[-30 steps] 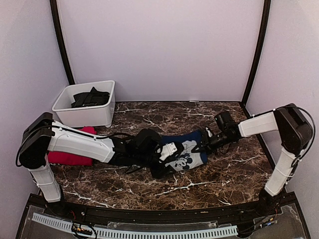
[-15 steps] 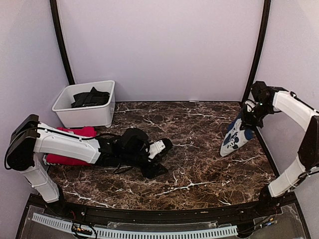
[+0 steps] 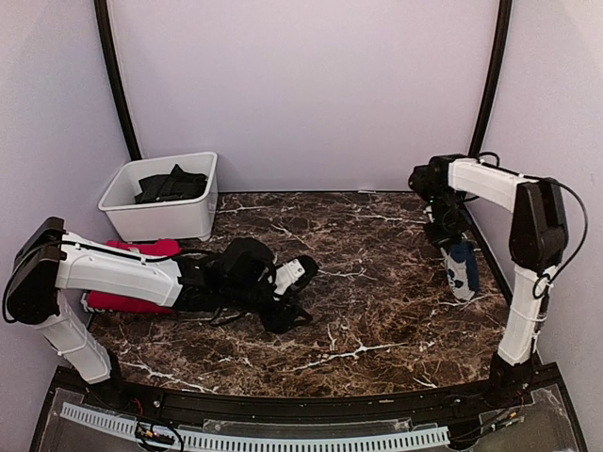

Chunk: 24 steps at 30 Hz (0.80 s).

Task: Fold and stack the mixed laundry pile
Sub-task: Turn over the square-folded T-shirt at the center of the board.

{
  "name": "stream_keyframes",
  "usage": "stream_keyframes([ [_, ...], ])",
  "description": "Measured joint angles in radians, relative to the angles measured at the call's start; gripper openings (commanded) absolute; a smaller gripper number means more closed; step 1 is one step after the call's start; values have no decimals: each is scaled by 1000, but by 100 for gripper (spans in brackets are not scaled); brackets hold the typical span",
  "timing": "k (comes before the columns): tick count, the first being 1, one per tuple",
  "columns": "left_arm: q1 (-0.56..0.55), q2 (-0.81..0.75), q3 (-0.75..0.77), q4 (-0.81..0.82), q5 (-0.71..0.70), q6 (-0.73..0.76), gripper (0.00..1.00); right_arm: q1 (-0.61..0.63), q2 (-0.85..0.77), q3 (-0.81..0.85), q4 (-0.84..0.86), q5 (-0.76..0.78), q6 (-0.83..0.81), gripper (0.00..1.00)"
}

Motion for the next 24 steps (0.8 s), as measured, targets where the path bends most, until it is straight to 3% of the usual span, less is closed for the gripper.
stream_keyframes([
  [4,13,-60,-24,-11,0,-45,60,216,235,83,-19,10,26,0],
  [10,71,-197,-72,-11,37,-116,60,486,493,353,-90,-32,57,3],
  [11,80,-214,-77,-11,40,-123,60,518,510,396,-103,-47,61,10],
  [13,93,-248,-87,-14,46,-138,61,568,534,461,-106,-86,69,38],
  [15,99,-276,-96,-15,54,-155,62,603,541,481,-94,-140,83,52],
  [20,113,-323,-115,-13,77,-198,63,640,496,462,-13,-325,82,63],
  [24,117,-326,-118,-10,89,-227,62,631,315,367,129,-491,63,62],
])
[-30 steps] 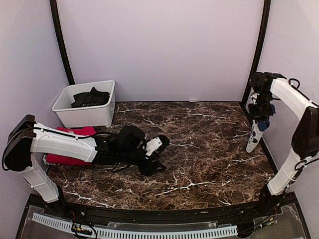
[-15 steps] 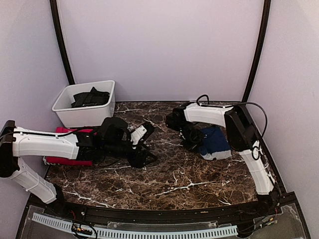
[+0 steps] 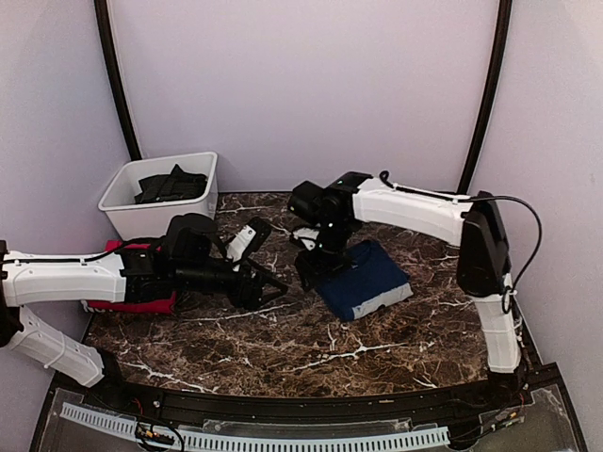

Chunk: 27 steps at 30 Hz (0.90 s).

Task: Fold and stack the mixed laundry pile
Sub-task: Turn over the square-folded T-shirt at the center of the board, then adjust the square-folded T-shirt at the center of the board.

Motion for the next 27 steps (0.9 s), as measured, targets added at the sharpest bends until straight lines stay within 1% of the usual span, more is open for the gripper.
stream_keyframes([
  [3,2,21,17,-3,3,-19,57,-67,-252,-149,151,-117,-9,54],
  [4,2,44,35,-6,3,-26,54,-112,-336,-210,205,-150,-9,50],
  [6,2,113,98,-13,3,-42,50,-240,-482,-337,304,-200,-2,42],
  [9,2,261,240,-31,8,-62,48,-414,-577,-512,418,-215,4,38],
  [10,2,288,290,-33,11,-68,48,-457,-581,-571,447,-214,5,37],
  [12,-3,415,376,-36,18,-78,47,-506,-567,-689,496,-218,6,38],
  [14,-10,529,471,-44,26,-85,48,-525,-547,-782,527,-230,10,46],
  [15,-15,573,504,-48,28,-86,47,-534,-536,-825,544,-238,14,48],
  [18,-41,717,615,-74,40,-90,48,-557,-510,-911,596,-262,26,48],
  [21,-59,821,673,-94,46,-97,46,-570,-481,-937,645,-275,31,44],
  [24,-71,879,676,-132,42,-104,42,-575,-457,-964,695,-293,34,35],
  [27,-65,887,666,-141,32,-104,41,-576,-464,-1004,734,-323,40,34],
])
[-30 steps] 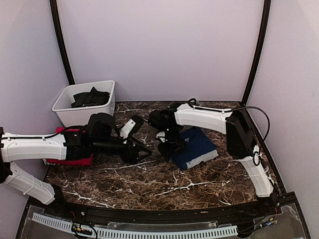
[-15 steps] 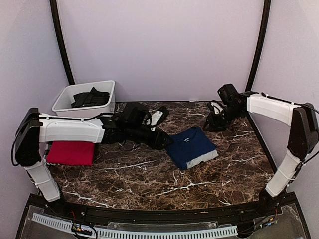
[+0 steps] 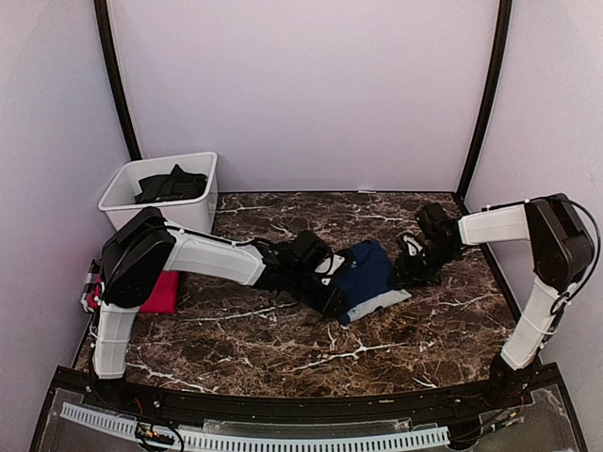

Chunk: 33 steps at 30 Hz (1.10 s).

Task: Fold and stack the mixed laundry pile
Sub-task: Adjust the square-folded T-shirt at the center of the board, then move the square-folded T-shirt to the center of the board.

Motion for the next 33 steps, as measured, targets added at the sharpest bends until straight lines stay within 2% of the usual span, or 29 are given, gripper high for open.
stream_keyframes([
  [4,27,-31,-58,14,-7,-1,43,9,-50,-84,48,-29,16,34],
  [5,34,-40,-71,16,-8,0,46,14,-67,-106,50,-35,21,35],
  [7,53,-64,-101,17,-17,2,54,25,-107,-146,38,-43,28,41],
  [9,68,-82,-118,4,-25,10,61,35,-142,-158,10,-39,34,54],
  [12,84,-109,-144,-14,-25,16,67,65,-228,-151,-37,-10,34,67],
  [13,89,-127,-153,-23,-26,14,75,86,-266,-136,-55,8,31,70],
  [14,96,-151,-166,-33,-26,11,77,113,-301,-109,-72,20,27,72],
  [15,101,-174,-174,-39,-25,16,86,141,-325,-72,-84,33,26,73],
  [17,115,-241,-193,-45,-26,3,90,185,-338,9,-103,66,28,73],
  [20,140,-379,-226,-44,-32,-21,97,245,-291,124,-122,131,37,75],
  [26,198,-620,-291,-39,-89,-47,99,345,-85,234,-167,240,86,79],
  [33,238,-706,-346,-48,-137,-68,99,439,196,386,-204,327,111,79],
])
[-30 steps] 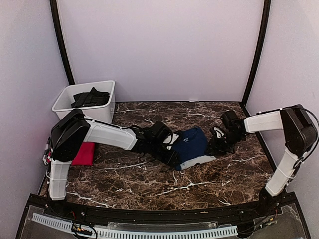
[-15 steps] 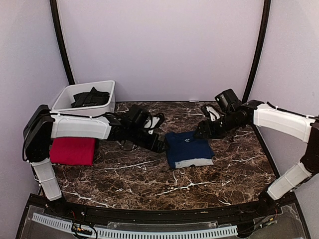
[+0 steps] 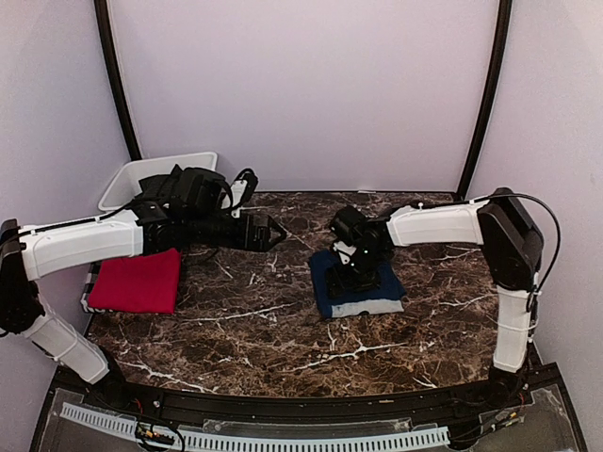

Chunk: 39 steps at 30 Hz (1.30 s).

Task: Fold and stack the mixed laundry pile
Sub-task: Move the square-folded T-shirt to the center of the board, then adjust the square-folded T-shirt at the center of the board.

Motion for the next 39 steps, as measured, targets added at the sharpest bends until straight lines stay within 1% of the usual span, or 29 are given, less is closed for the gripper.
stream_keyframes([
  [2,8,0,-11,-3,-6,-3,99,11,45,12,-1,19,0,78],
  [7,23,0,-28,-16,-21,-21,98,19,49,19,2,12,-1,77],
  [9,31,1,-39,-21,-22,-42,95,20,49,20,15,-17,2,77],
  [13,40,25,-111,32,4,-128,84,28,75,54,66,-140,28,75],
  [16,43,76,-191,84,44,-205,82,41,117,121,79,-182,36,74],
  [18,43,108,-237,104,60,-252,83,53,117,144,74,-168,29,73],
  [21,46,110,-277,109,63,-293,83,84,79,151,60,-113,-6,69],
  [23,60,98,-282,111,63,-314,83,111,35,139,62,-84,-40,63],
  [25,87,79,-282,111,63,-326,83,147,-17,126,68,-71,-78,53],
  [27,127,55,-282,111,69,-338,83,173,-46,127,82,-62,-119,44],
  [28,150,44,-282,111,74,-343,83,186,-48,130,89,-59,-137,41],
  [30,185,29,-282,111,87,-349,83,204,-31,140,94,-51,-174,39],
  [33,229,15,-286,110,103,-354,83,220,32,174,88,-32,-217,39],
  [35,238,14,-291,108,115,-357,83,225,82,195,83,-19,-235,41],
  [39,242,14,-299,106,137,-360,83,234,154,216,71,7,-259,42],
])
